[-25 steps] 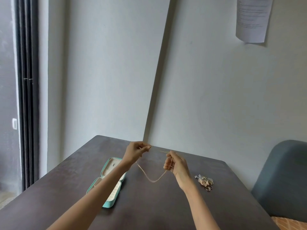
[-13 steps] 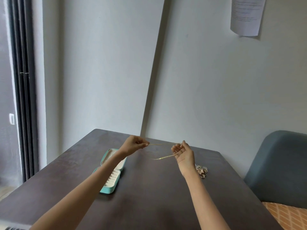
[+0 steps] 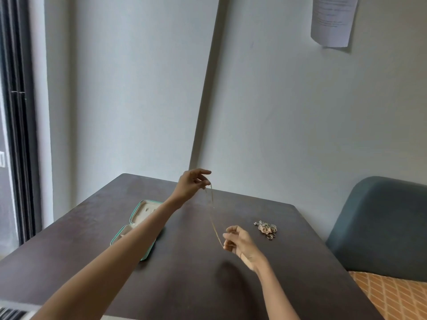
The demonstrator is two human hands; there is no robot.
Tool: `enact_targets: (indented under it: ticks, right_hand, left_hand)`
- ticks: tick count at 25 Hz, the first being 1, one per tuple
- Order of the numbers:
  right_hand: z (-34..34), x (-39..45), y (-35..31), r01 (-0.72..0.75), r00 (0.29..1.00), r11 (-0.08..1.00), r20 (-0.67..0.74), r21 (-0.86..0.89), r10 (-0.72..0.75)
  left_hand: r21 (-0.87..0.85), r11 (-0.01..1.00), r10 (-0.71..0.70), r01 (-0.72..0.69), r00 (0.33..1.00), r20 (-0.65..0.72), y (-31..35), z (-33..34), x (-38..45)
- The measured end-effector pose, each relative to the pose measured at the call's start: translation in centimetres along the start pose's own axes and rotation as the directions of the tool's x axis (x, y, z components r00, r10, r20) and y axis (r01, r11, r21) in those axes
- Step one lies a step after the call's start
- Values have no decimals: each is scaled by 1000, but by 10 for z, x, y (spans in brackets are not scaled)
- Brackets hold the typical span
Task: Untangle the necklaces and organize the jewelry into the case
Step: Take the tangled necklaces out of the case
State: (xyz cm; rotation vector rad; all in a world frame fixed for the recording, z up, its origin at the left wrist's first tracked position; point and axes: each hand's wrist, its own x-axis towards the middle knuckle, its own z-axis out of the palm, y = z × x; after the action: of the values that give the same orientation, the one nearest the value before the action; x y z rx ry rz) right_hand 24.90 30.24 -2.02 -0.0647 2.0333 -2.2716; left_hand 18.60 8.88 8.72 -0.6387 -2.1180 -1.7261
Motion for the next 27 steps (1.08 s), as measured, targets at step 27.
enact_targets:
  ticks: [27]
  right_hand:
    - [34, -18, -85, 428, 888, 895, -125, -125, -442]
  left_hand:
    - [-200, 979, 62, 30, 898, 436, 35, 31, -8]
